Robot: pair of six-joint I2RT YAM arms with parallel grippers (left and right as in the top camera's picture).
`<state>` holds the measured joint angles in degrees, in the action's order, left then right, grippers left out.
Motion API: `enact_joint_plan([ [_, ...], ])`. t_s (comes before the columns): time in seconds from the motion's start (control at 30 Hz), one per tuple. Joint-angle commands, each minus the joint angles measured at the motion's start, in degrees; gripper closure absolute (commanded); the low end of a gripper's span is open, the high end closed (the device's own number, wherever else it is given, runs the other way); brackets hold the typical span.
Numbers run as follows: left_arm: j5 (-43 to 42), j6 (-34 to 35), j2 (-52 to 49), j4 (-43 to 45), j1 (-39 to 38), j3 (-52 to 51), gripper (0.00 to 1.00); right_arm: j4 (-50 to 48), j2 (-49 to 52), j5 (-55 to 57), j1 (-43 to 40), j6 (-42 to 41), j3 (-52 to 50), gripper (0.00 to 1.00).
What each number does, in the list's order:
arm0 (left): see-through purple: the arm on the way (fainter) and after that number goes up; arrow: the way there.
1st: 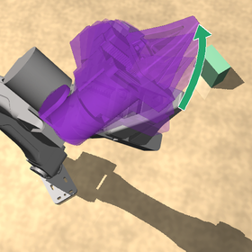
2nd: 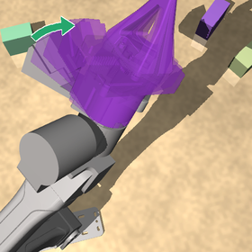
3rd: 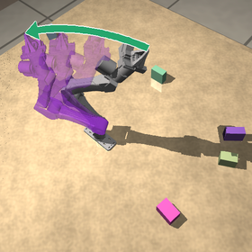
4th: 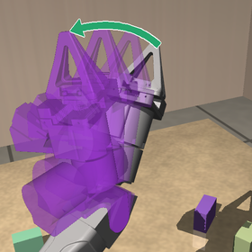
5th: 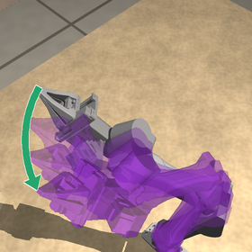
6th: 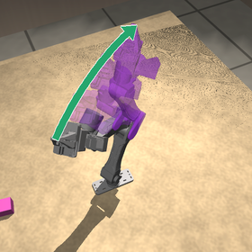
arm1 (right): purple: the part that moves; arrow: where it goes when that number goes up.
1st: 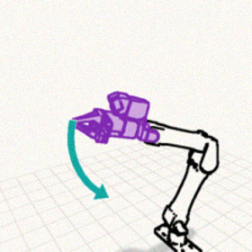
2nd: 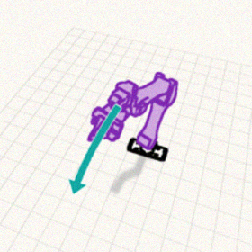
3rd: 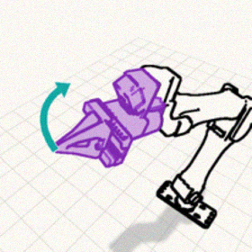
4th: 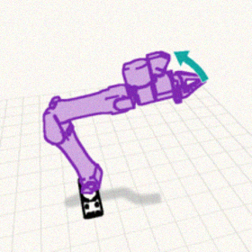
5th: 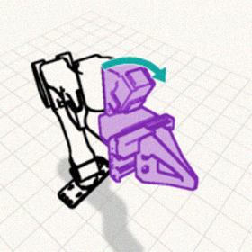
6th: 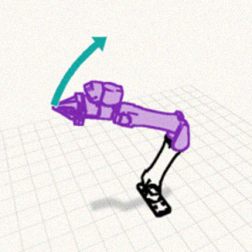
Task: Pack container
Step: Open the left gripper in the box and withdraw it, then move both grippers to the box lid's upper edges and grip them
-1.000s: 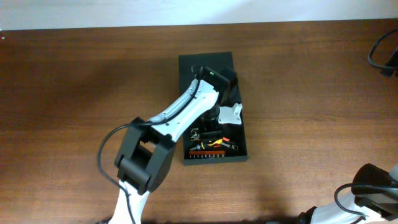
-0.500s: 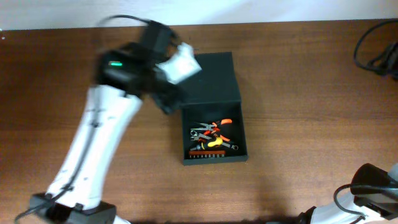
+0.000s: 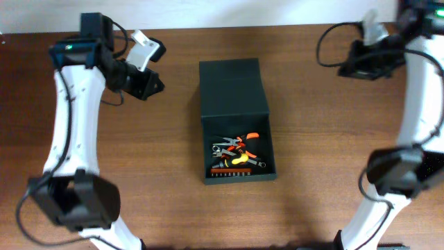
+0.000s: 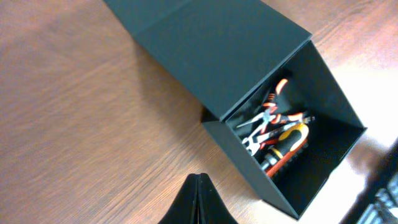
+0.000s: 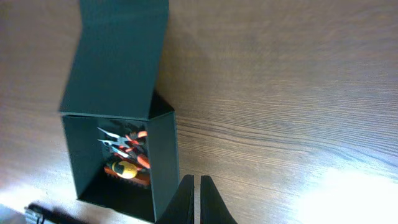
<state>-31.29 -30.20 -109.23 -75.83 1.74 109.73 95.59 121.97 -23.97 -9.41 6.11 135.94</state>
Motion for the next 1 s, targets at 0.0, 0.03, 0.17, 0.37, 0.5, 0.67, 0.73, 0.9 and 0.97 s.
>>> enact_joint_plan([
  [0.0, -7.17, -0.02, -6.03, -0.04, 0.09, -0.09, 0.98, -0.09, 5.35, -0.98, 2.01, 1.16, -0.09, 0.96],
  [0.03, -8.11, -0.04, -7.61, -0.04, 0.09, -0.09, 0.98, -0.24, 7.04, -0.98, 2.4, 1.33, -0.09, 0.96],
  [0.17, -9.66, -0.02, -13.38, -0.04, 0.09, -0.09, 0.98, -0.46, 11.56, -1.18, 3.45, 2.67, -0.09, 0.96],
  [0.37, -13.14, -0.02, -21.64, -0.11, 0.02, -0.09, 0.98, -0.39, 17.03, -4.55, 4.7, 4.9, -0.09, 0.96],
  [0.5, -14.6, -0.02, -25.46, -0.02, -0.09, -0.13, 0.98, -0.48, 18.67, -6.05, 5.4, 5.49, -0.17, 0.96],
  [0.67, -15.06, 0.0, -29.44, 0.09, -0.46, -0.13, 0.98, -0.92, 20.2, -6.27, 6.43, 5.51, -0.33, 0.96],
  [0.73, -15.76, -0.02, -30.53, 0.33, -0.57, -0.13, 0.98, -1.25, 20.94, -6.29, 6.78, 5.49, -0.33, 0.96],
  [0.9, -16.79, 0.0, -31.65, 1.84, -1.33, -0.13, 0.98, -2.03, 22.82, -7.67, 7.54, 5.73, -0.42, 0.96],
  [0.97, -16.81, 0.26, -31.65, 2.89, -1.97, -0.13, 0.98, -2.56, 23.45, -9.14, 7.63, 5.97, -0.42, 0.96],
])
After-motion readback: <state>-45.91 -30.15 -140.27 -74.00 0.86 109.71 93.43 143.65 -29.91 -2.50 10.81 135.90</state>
